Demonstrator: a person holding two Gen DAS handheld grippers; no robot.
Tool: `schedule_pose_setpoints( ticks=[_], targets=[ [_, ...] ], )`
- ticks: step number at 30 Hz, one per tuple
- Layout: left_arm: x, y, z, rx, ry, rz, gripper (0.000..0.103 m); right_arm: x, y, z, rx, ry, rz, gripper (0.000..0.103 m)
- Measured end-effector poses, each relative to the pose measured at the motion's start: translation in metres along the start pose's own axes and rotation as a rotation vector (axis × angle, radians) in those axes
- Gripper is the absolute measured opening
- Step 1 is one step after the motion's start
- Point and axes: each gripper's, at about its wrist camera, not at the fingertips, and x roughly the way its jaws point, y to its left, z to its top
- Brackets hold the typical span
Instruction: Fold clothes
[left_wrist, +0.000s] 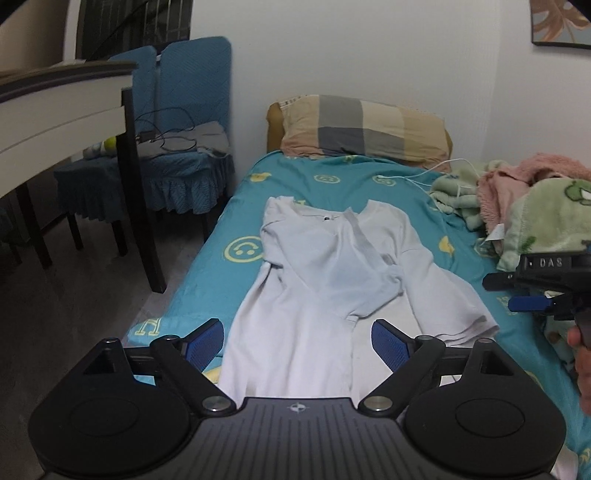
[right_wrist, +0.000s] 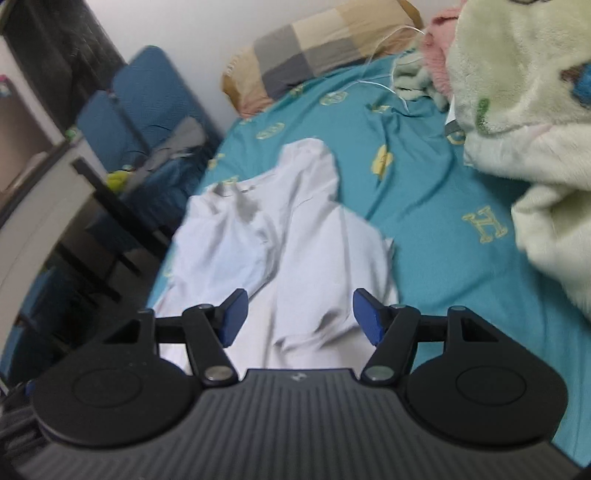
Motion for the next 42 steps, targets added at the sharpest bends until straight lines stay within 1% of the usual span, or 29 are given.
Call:
schedule_pose_setpoints(
  ticks=[1,2,4,7,10,11,13,16,19,22,23,26,27,28,29,31,32,34,38,40,42],
  targets=[
    [0.003,0.003,0.000,-0.015,0.012,-0.004,0.089,0.009,-0.008,0.007,0.044,0.014,-0.012,0.065],
    [0.006,0.006,0.000,-0.032,0.021,-0.010,0.089,0.018,-0.020,0.011,0.123,0.039,-0.026,0.065],
    [0.011,0.011,0.000,-0.064,0.034,-0.020,0.089,0.029,-0.042,0.011,0.257,0.083,-0.042,0.066],
    [0.017,0.015,0.003,-0.086,0.040,-0.027,0.089,0.028,-0.052,-0.002,0.338,0.100,0.014,0.066],
    [0.019,0.018,0.004,-0.106,0.043,-0.021,0.089,0.019,-0.045,-0.012,0.375,0.079,0.095,0.066],
    [0.019,0.019,0.004,-0.115,0.046,-0.020,0.089,0.015,-0.034,-0.011,0.312,0.051,0.081,0.066],
    [0.021,0.022,0.004,-0.134,0.055,-0.023,0.089,0.010,-0.008,-0.007,0.117,0.000,0.031,0.066],
    [0.022,0.024,0.002,-0.143,0.064,-0.018,0.089,0.017,0.013,-0.003,-0.066,-0.076,-0.031,0.066],
    [0.023,0.023,0.001,-0.138,0.069,-0.017,0.089,0.043,0.001,0.000,-0.032,-0.008,-0.014,0.065],
    [0.024,0.021,0.001,-0.135,0.068,-0.014,0.089,0.063,-0.013,-0.009,0.010,0.073,-0.014,0.064],
    [0.025,0.021,0.001,-0.133,0.068,-0.013,0.089,0.067,-0.014,-0.011,0.005,0.087,-0.021,0.064],
    [0.027,0.020,0.000,-0.131,0.074,-0.003,0.089,0.070,-0.012,-0.017,-0.013,0.083,-0.032,0.058],
    [0.027,0.020,0.000,-0.134,0.074,0.000,0.089,0.070,-0.010,-0.018,-0.029,0.084,-0.030,0.045],
    [0.027,0.021,0.001,-0.137,0.073,0.003,0.089,0.069,-0.008,-0.018,-0.045,0.085,-0.028,0.022],
    [0.026,0.021,0.002,-0.141,0.070,0.005,0.089,0.064,-0.006,-0.016,-0.052,0.074,-0.031,0.016],
    [0.023,0.024,0.003,-0.151,0.060,0.004,0.089,0.054,-0.002,-0.013,-0.064,0.052,-0.037,0.009],
    [0.022,0.024,0.004,-0.154,0.054,0.001,0.089,0.049,0.000,-0.011,-0.071,0.041,-0.040,0.009],
    [0.020,0.026,0.005,-0.158,0.044,-0.005,0.089,0.030,0.005,0.002,-0.066,-0.010,-0.038,0.009],
    [0.020,0.026,0.009,-0.172,0.043,-0.027,0.089,0.005,0.013,0.032,-0.065,-0.062,-0.036,0.009],
    [0.017,0.027,0.010,-0.174,0.037,-0.031,0.089,-0.001,0.019,0.046,-0.062,-0.057,-0.004,0.009],
    [0.014,0.028,0.013,-0.167,0.022,-0.017,0.089,-0.005,0.032,0.059,-0.078,-0.056,0.017,0.009]
  ],
)
